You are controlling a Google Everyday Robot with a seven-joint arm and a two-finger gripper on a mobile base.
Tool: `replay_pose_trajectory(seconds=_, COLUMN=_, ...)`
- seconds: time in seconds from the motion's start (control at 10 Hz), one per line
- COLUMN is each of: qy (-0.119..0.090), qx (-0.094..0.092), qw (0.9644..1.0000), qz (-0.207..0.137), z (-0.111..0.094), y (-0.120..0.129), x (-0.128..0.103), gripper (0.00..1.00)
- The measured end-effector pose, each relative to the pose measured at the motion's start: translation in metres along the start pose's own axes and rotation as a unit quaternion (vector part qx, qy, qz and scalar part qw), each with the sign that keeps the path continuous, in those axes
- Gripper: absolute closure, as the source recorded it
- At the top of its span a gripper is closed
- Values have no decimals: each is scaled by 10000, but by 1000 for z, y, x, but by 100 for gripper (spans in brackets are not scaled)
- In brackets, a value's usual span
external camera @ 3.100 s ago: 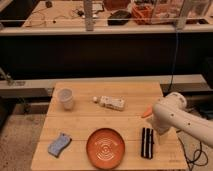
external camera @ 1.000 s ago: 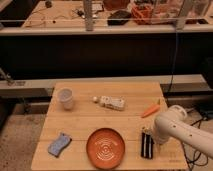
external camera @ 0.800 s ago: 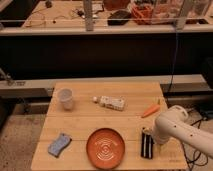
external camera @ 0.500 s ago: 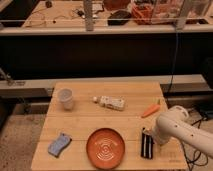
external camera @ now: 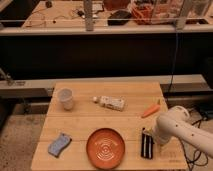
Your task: Place the eraser on the white sponge
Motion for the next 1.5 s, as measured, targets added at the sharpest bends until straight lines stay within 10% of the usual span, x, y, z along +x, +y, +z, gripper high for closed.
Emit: replay_pose_trajectory(seconds=1.5, qy=-169, qx=-131, qw=9997, qz=-150, z=-2, y=-6, x=-8, gripper=20)
